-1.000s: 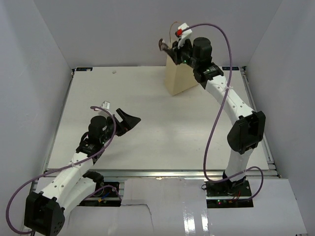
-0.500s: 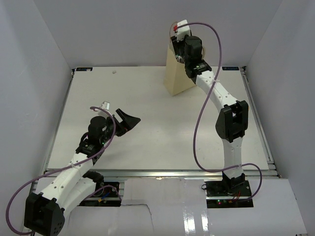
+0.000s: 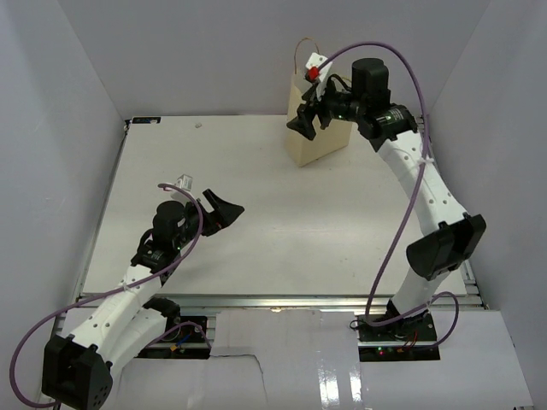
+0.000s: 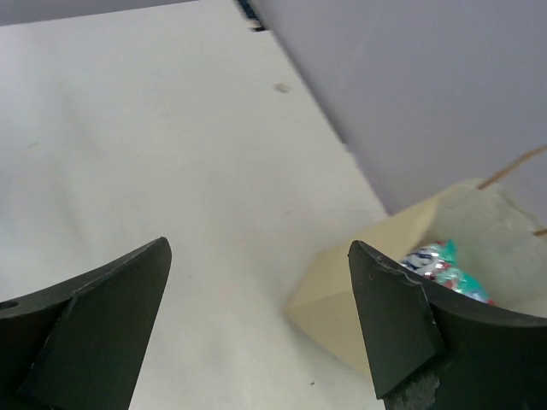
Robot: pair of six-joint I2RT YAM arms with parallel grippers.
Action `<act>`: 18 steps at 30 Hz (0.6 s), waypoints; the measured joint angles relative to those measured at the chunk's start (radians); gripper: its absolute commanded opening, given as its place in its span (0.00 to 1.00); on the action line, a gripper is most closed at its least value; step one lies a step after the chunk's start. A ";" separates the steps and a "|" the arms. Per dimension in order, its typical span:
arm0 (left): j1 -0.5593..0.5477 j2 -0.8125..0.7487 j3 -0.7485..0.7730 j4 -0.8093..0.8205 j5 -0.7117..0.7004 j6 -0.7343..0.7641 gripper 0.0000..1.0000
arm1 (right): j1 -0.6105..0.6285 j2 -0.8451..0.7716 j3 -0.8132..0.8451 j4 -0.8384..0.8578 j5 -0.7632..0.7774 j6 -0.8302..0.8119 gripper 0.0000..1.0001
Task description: Place the snacks into the paper bag
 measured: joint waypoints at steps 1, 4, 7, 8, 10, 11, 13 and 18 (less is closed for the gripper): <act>0.000 0.000 0.004 -0.006 0.000 0.006 0.98 | -0.002 -0.034 -0.011 -0.048 -0.052 -0.012 0.90; 0.000 -0.003 0.007 -0.015 0.003 0.016 0.98 | -0.036 -0.124 -0.094 -0.153 -0.185 -0.042 0.90; 0.000 -0.013 0.007 -0.025 0.003 0.018 0.98 | -0.143 -0.191 -0.250 -0.212 -0.224 -0.046 0.90; 0.000 -0.021 0.007 -0.029 0.003 0.018 0.98 | -0.183 -0.205 -0.301 -0.220 -0.198 -0.035 0.90; 0.000 -0.040 0.007 -0.036 0.003 0.018 0.98 | -0.245 -0.234 -0.399 -0.211 -0.093 -0.012 0.90; 0.000 -0.050 0.007 -0.039 0.003 0.017 0.98 | -0.264 -0.257 -0.455 -0.202 -0.032 0.003 0.90; 0.000 -0.065 0.007 -0.040 0.003 0.017 0.98 | -0.275 -0.328 -0.580 -0.171 0.110 0.043 0.90; 0.000 -0.098 0.007 -0.050 0.003 0.017 0.98 | -0.256 -0.564 -0.820 -0.074 0.413 0.135 0.90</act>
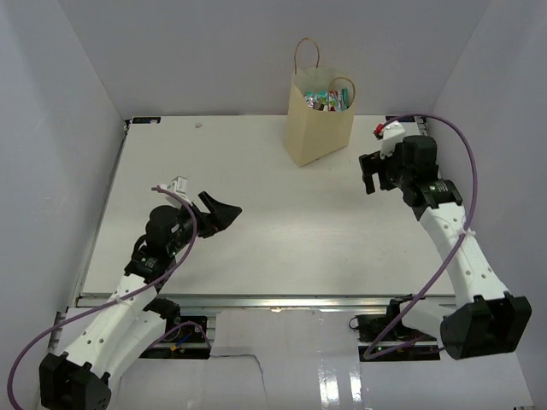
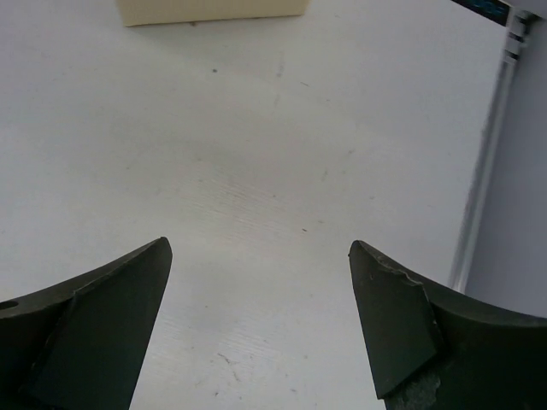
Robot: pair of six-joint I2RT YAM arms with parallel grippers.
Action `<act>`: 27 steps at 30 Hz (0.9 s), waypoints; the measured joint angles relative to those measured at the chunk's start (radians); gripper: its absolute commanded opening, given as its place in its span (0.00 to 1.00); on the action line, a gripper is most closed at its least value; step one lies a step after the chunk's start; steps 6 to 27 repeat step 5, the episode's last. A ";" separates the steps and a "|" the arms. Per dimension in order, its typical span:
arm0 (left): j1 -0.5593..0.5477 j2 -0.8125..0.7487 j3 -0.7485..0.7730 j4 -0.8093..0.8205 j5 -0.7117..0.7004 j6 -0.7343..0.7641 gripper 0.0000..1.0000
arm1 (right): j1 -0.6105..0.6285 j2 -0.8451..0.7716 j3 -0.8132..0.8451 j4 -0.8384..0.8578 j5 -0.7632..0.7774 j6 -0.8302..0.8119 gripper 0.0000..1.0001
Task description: Place the snacks into the paper bag
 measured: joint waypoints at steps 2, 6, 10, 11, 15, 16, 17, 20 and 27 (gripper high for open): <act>0.000 -0.011 0.000 -0.008 0.000 0.000 0.98 | 0.000 -0.083 -0.063 0.041 0.106 0.032 0.90; 0.000 -0.025 0.000 -0.025 0.000 0.003 0.98 | -0.002 -0.157 -0.140 0.079 0.218 0.053 0.90; 0.000 -0.025 0.000 -0.025 0.000 0.003 0.98 | -0.002 -0.157 -0.140 0.079 0.218 0.053 0.90; 0.000 -0.025 0.000 -0.025 0.000 0.003 0.98 | -0.002 -0.157 -0.140 0.079 0.218 0.053 0.90; 0.000 -0.025 0.000 -0.025 0.000 0.003 0.98 | -0.002 -0.157 -0.140 0.079 0.218 0.053 0.90; 0.000 -0.025 0.000 -0.025 0.000 0.003 0.98 | -0.002 -0.157 -0.140 0.079 0.218 0.053 0.90; 0.000 -0.025 0.000 -0.025 0.000 0.003 0.98 | -0.002 -0.157 -0.140 0.079 0.218 0.053 0.90; 0.000 -0.025 0.000 -0.025 0.000 0.003 0.98 | -0.002 -0.157 -0.140 0.079 0.218 0.053 0.90; 0.000 -0.025 0.000 -0.025 0.000 0.003 0.98 | -0.002 -0.157 -0.140 0.079 0.218 0.053 0.90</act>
